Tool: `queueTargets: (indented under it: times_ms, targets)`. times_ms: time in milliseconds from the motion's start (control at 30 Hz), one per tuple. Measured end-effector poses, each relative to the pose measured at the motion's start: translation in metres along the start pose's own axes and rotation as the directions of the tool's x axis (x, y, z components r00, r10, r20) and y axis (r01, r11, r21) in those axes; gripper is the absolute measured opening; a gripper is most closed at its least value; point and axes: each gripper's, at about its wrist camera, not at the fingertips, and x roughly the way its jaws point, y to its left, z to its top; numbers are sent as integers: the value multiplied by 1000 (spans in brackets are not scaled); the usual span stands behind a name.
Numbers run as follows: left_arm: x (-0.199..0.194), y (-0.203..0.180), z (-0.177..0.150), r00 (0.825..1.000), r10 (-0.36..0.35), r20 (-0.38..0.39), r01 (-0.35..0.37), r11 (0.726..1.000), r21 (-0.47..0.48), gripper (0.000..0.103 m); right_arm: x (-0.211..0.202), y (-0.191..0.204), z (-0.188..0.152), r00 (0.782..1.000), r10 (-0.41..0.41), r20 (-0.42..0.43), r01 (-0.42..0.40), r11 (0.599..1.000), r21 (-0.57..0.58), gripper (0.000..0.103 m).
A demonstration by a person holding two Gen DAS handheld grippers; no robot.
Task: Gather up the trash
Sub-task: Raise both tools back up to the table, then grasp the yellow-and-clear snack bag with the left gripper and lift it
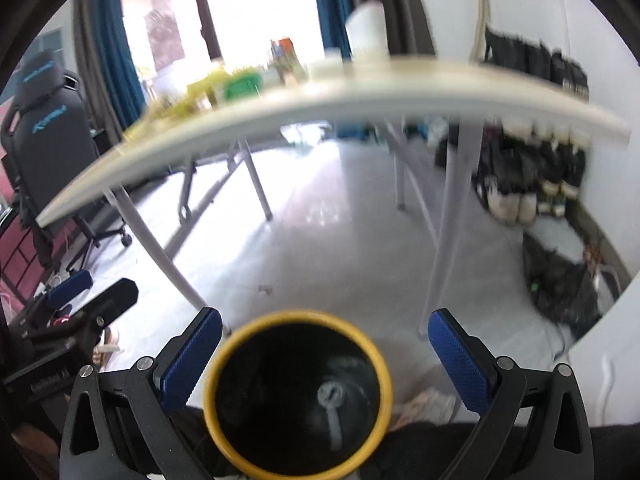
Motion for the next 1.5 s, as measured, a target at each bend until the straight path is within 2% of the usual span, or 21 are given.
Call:
queueTargets:
  times_ms: [133, 233, 467, 700, 967, 1067, 1400, 1467, 1500]
  targets:
    - [-10, 11, 20, 997, 2, 72, 0, 999, -33, 102, -24, 5, 15, 995, 4, 95, 0, 999, -48, 103]
    - [-12, 13, 37, 993, -7, 117, 12, 999, -43, 102, -33, 2, 32, 990, 23, 137, -17, 999, -43, 103]
    - [-4, 0, 78, 985, -22, 173, 18, 1000, 25, 102, -37, -15, 68, 983, 22, 183, -24, 1000, 10, 103]
    - [14, -14, 95, 990, -9, 141, -2, 997, 76, 102, -39, -21, 91, 975, 11, 221, -16, 1000, 21, 103]
    - [33, -22, 96, 996, 62, 71, -72, 985, 157, 102, -32, -21, 95, 974, 31, 222, -34, 999, 9, 103]
    - [37, -21, 95, 996, 79, 53, -86, 983, 161, 102, -28, -21, 93, 976, 37, 214, -41, 999, 11, 103]
    - [36, -15, 95, 997, 60, 46, -66, 987, 145, 101, -21, -24, 88, 980, 38, 195, -43, 999, 22, 103]
    - [37, -15, 96, 997, 63, 44, -68, 987, 143, 94, -20, -25, 88, 980, 38, 194, -43, 999, 22, 103]
    - [39, -15, 96, 997, 63, 37, -68, 987, 143, 83, -20, -25, 88, 980, 38, 194, -43, 999, 22, 103]
